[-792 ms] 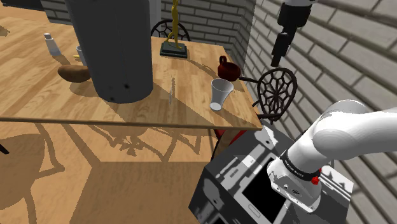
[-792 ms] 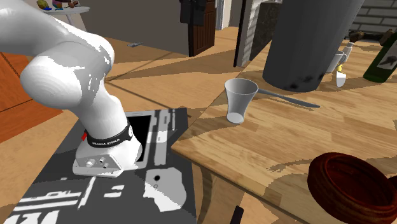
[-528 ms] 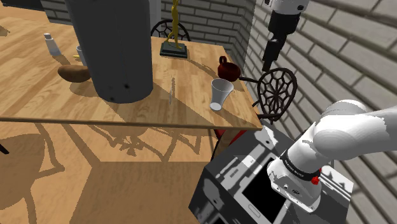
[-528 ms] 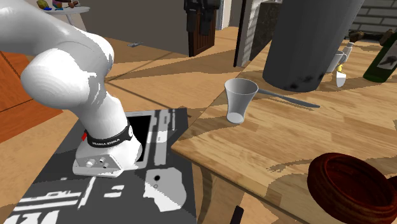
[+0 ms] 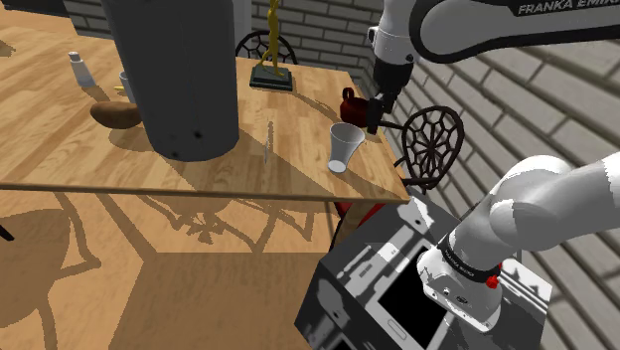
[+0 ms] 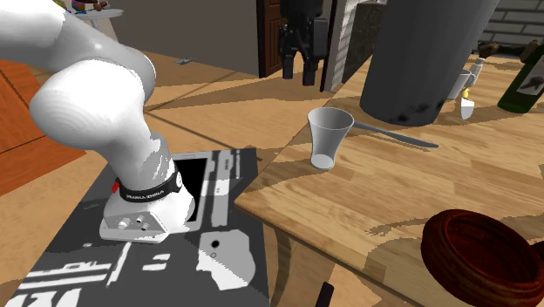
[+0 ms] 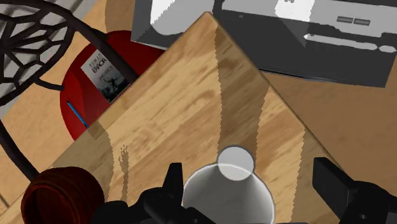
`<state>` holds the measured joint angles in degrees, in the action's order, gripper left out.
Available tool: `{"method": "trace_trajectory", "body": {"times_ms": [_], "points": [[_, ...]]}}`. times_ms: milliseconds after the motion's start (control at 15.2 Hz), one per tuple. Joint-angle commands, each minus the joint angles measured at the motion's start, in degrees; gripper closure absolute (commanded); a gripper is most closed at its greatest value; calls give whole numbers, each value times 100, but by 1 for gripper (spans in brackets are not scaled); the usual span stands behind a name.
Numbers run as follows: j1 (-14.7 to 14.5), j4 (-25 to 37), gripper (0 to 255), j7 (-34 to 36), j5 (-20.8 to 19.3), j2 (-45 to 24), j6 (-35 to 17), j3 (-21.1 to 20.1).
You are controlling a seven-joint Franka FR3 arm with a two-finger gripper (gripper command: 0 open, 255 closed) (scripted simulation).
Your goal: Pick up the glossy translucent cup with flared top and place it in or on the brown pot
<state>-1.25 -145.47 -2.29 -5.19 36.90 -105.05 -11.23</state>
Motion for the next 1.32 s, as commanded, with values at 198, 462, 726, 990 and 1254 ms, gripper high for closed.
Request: {"method": "trace_trajectory", "body": {"times_ms": [198,462,726,990,1254], "points": [[37,-80,0,540,-234,-867,-1145,-438],[140,-1,0,965,-556,-1524,-1800,-723],[208,-180,0,1033,-667,-1691,-2141,-719],[279,-321,0,1109,-788,-1864,-2448,-720],[279,-321,0,1109,-788,-1864,-2448,-720]]}}
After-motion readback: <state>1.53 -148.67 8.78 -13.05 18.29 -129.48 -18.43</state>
